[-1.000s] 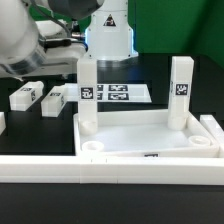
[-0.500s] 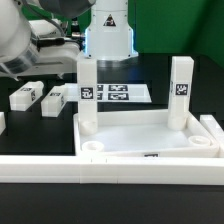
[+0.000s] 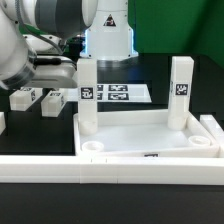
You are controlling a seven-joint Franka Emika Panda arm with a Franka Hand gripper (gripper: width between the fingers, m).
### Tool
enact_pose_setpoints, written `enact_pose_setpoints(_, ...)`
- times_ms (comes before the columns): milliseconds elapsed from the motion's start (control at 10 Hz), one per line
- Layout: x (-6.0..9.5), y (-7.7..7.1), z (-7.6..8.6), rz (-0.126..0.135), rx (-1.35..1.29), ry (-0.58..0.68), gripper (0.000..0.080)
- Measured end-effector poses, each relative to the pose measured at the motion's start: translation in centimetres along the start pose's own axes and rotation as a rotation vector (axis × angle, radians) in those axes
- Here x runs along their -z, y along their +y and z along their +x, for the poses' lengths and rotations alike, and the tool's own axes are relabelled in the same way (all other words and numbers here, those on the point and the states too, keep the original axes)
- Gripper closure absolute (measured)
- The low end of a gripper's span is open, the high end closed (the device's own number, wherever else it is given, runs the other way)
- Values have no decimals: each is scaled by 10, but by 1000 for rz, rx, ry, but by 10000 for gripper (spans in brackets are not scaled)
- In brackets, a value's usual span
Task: Assemble desk
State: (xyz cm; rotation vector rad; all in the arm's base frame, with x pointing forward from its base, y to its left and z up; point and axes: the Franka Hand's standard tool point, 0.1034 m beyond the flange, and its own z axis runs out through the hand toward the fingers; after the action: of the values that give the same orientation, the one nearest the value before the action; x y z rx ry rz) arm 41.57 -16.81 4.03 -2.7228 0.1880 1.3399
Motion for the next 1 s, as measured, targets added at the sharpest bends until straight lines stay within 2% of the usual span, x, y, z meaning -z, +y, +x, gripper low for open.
enact_pose_setpoints(200,0,1,0,0,1,2,151)
enact_pose_setpoints(400,13,-2,2,-5,-27,11,151)
enact_pose_setpoints(700,14,-11,7,-14,-54,15,151)
enact_pose_setpoints(1000,14,-12,7,-15,-49,18,151)
